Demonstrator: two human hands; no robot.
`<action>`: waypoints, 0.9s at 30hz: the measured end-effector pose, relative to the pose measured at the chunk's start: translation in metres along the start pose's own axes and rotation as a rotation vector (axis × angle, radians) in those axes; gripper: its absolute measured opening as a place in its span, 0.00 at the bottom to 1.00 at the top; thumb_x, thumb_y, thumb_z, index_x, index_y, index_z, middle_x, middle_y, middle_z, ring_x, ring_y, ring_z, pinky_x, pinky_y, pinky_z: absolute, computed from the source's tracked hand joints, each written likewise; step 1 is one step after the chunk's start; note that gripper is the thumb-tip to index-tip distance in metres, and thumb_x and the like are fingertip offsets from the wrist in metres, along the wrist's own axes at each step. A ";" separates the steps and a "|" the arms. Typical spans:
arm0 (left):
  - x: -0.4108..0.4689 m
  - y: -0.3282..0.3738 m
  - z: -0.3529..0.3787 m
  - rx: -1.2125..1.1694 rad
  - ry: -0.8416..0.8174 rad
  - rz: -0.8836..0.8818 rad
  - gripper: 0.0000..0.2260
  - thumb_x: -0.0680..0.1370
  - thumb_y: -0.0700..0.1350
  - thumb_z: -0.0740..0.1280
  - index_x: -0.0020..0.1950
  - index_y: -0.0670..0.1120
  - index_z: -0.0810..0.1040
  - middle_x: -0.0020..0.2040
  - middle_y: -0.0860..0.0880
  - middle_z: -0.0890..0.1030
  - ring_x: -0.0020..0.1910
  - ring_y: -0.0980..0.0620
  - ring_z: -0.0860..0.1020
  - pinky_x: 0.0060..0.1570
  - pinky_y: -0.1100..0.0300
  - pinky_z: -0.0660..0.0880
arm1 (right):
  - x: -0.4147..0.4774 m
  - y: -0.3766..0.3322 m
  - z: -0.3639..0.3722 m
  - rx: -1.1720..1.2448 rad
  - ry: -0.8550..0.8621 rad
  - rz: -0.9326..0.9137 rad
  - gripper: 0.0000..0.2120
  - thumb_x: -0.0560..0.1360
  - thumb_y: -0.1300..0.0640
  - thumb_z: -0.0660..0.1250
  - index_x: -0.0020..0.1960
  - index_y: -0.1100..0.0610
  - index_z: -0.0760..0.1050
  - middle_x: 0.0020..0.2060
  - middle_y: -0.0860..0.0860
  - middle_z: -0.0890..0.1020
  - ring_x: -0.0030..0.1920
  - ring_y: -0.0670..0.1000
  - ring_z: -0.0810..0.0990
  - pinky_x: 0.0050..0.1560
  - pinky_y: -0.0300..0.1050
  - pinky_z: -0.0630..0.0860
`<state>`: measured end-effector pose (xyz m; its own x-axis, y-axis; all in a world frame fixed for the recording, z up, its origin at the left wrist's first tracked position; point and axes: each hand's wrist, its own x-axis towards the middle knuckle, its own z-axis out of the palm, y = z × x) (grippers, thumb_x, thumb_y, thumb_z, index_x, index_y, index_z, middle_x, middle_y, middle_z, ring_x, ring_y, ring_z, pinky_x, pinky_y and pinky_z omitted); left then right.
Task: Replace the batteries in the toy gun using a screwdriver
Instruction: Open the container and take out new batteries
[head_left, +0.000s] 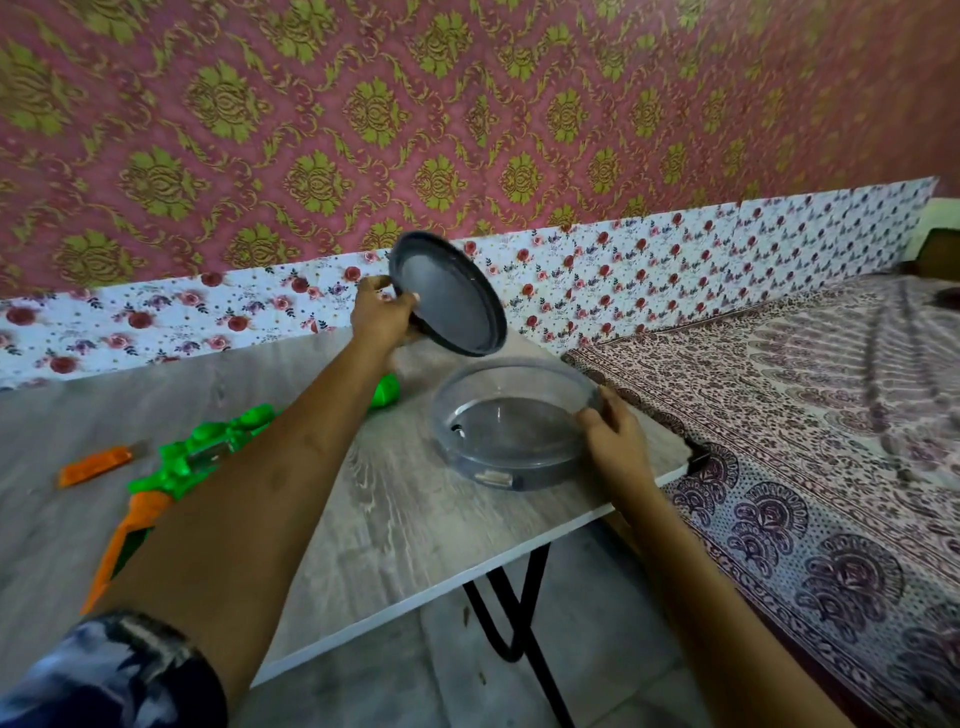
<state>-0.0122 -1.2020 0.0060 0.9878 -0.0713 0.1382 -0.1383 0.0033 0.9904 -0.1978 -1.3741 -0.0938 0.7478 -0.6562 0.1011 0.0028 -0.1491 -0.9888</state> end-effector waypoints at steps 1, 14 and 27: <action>0.003 -0.006 0.001 -0.043 -0.011 -0.045 0.19 0.78 0.38 0.64 0.67 0.45 0.65 0.55 0.40 0.77 0.47 0.41 0.80 0.48 0.47 0.79 | 0.000 0.002 -0.001 -0.008 0.022 -0.017 0.25 0.77 0.58 0.59 0.73 0.57 0.61 0.71 0.54 0.66 0.71 0.55 0.64 0.72 0.56 0.61; 0.016 -0.054 0.022 -0.230 -0.001 -0.349 0.20 0.78 0.33 0.61 0.70 0.40 0.63 0.67 0.39 0.70 0.63 0.42 0.73 0.34 0.55 0.77 | -0.006 0.011 -0.004 -0.031 0.195 -0.127 0.20 0.78 0.53 0.59 0.68 0.56 0.69 0.65 0.54 0.74 0.66 0.53 0.71 0.68 0.57 0.67; 0.005 -0.049 0.011 0.407 -0.014 -0.199 0.16 0.71 0.41 0.71 0.57 0.38 0.76 0.56 0.37 0.79 0.52 0.41 0.80 0.52 0.48 0.79 | -0.004 0.006 -0.009 0.073 0.041 0.020 0.24 0.76 0.47 0.61 0.70 0.50 0.65 0.70 0.49 0.69 0.69 0.52 0.67 0.70 0.56 0.63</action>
<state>-0.0011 -1.2138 -0.0421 0.9974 -0.0446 -0.0573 0.0345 -0.4039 0.9142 -0.2067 -1.3787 -0.0991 0.7203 -0.6886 0.0837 0.0375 -0.0818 -0.9959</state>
